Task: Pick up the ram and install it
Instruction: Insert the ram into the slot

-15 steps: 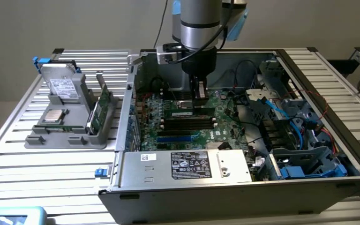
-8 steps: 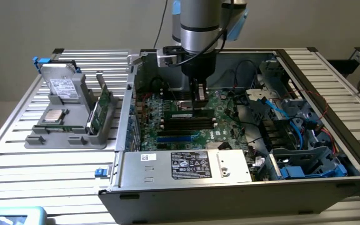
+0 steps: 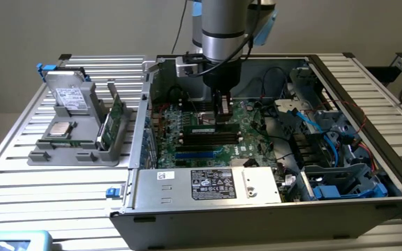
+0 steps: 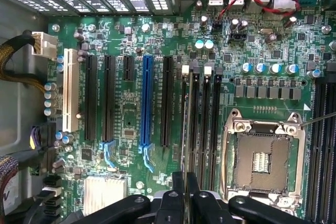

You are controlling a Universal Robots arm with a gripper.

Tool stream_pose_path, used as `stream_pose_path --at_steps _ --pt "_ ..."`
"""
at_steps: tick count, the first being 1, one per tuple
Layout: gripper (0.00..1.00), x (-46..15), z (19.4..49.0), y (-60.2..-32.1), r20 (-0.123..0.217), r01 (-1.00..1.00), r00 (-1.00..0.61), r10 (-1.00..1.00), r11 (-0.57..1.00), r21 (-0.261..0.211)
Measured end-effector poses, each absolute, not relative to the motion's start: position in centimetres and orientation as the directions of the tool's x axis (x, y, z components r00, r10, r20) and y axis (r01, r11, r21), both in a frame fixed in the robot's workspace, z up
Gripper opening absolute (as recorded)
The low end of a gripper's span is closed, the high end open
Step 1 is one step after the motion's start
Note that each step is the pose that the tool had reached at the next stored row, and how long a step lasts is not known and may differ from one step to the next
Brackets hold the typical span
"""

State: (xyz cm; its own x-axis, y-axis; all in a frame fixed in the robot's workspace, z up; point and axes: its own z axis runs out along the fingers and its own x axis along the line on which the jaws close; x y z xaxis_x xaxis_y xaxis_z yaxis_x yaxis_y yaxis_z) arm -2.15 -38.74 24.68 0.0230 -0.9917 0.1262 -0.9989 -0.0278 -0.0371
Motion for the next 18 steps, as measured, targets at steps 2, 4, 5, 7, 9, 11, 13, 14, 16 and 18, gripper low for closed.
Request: stream_pose_path --at_steps 2,4,5,7,9,11,13,14,16,18 --pt "0.14 -2.14 24.57 -38.73 0.129 -0.999 0.023 -0.991 -0.028 -0.037" --pt "0.14 -2.13 24.49 -38.73 0.135 -0.999 0.023 -0.991 -0.028 -0.037" --pt "0.14 -2.13 24.46 -38.73 0.137 -0.999 0.023 -0.990 -0.028 -0.037" --pt "0.14 -2.13 24.37 -38.73 0.142 -0.999 0.023 -0.990 -0.028 -0.037" --pt "0.14 -2.13 24.33 -38.74 0.143 -0.999 0.023 -0.989 -0.029 -0.036" --pt "0.14 -2.14 24.33 -38.74 0.143 -0.999 0.023 -0.989 -0.028 -0.036" --pt "0.14 -2.13 24.22 -38.73 0.142 -0.999 0.023 -0.990 -0.028 -0.036" --pt "0.14 -2.13 24.14 -38.73 0.143 -0.999 0.023 -0.990 -0.028 -0.036" --pt "0.14 -2.13 23.95 -38.73 0.143 -0.999 0.023 -0.990 -0.028 -0.035" --pt "0.14 -2.11 23.88 -38.73 0.143 -0.999 0.024 -0.989 -0.029 -0.031"
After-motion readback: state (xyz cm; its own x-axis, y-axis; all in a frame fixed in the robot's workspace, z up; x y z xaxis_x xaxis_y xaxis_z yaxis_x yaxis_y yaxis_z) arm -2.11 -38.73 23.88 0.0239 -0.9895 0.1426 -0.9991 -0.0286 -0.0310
